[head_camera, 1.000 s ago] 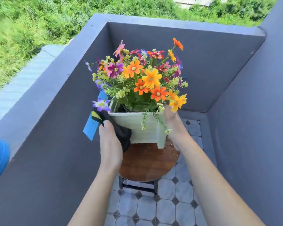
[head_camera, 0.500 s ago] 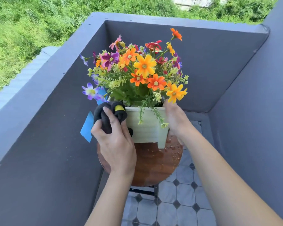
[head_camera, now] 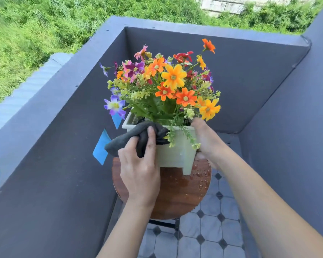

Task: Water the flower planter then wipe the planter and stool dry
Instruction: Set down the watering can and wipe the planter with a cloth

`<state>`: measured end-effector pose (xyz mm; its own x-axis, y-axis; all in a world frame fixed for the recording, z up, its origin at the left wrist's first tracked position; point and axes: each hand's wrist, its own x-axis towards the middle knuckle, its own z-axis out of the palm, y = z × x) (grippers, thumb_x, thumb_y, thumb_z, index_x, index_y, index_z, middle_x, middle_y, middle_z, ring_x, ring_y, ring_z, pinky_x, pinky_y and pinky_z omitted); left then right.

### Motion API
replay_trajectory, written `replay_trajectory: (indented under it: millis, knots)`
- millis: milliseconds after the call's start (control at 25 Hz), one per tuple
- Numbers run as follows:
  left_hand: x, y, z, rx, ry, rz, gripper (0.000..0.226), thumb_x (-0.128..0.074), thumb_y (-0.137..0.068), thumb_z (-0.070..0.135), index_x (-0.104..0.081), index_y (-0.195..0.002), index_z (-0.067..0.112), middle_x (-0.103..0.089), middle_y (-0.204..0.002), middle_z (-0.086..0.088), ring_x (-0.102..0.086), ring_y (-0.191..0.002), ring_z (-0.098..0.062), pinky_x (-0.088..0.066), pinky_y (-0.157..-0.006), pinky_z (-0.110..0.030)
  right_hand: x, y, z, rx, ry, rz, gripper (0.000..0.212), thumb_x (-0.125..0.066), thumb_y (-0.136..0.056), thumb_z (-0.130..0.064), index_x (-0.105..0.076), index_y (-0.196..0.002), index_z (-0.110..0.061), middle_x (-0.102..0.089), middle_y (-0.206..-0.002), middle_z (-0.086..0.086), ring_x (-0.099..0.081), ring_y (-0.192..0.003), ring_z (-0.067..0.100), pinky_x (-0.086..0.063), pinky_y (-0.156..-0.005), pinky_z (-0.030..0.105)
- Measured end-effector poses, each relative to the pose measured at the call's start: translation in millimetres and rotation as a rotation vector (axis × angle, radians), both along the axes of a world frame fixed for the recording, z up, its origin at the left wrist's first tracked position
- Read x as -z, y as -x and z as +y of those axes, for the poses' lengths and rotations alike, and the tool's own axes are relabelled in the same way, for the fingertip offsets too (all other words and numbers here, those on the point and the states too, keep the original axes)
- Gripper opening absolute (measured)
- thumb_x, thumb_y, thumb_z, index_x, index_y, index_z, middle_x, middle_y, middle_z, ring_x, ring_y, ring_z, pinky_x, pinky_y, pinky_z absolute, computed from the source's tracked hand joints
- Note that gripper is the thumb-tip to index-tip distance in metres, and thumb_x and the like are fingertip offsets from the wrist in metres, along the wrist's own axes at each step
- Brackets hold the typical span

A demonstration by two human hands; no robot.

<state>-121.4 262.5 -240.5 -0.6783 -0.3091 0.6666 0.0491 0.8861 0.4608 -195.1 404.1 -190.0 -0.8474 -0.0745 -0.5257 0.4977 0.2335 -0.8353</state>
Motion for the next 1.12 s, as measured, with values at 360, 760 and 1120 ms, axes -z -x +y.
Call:
replay_trajectory:
  millis: [360,760,1120]
  knots:
    - [-12.2,6.7,4.3,0.117,0.392,0.140,0.044,-0.044,-0.093,0.002,-0.057,-0.125,0.029,-0.045,-0.117,-0.004,-0.036,-0.072,-0.025,-0.044,-0.060,-0.037,-14.3,-0.5,4.5,-0.020,-0.002,-0.059,0.069,-0.035,-0.090,-0.053,-0.019,-0.153,-0.029,-0.029,-0.155,0.002,-0.038,-0.134,0.034,-0.036,-0.105,0.052]
    - [33.8,-17.8,-26.7,0.427,0.746,0.037,0.048,-0.032,-0.096,0.006,-0.062,-0.125,0.029,-0.046,-0.120,-0.005,-0.041,-0.077,-0.027,-0.041,-0.058,-0.037,-23.0,8.8,-1.5,0.026,-0.062,-0.075,0.058,-0.031,-0.098,-0.037,-0.023,-0.152,-0.017,-0.024,-0.160,0.004,-0.031,-0.141,0.032,-0.033,-0.112,0.050]
    - [26.2,-10.0,-36.0,0.593,0.840,-0.016,0.047,-0.027,-0.100,0.009,-0.069,-0.117,0.024,-0.061,-0.127,0.002,-0.045,-0.092,-0.028,-0.028,-0.063,-0.034,-15.0,21.5,-5.9,0.025,-0.077,-0.071,0.051,-0.028,-0.065,-0.051,-0.047,-0.109,-0.033,-0.051,-0.121,-0.020,-0.050,-0.117,0.020,-0.041,-0.103,0.051]
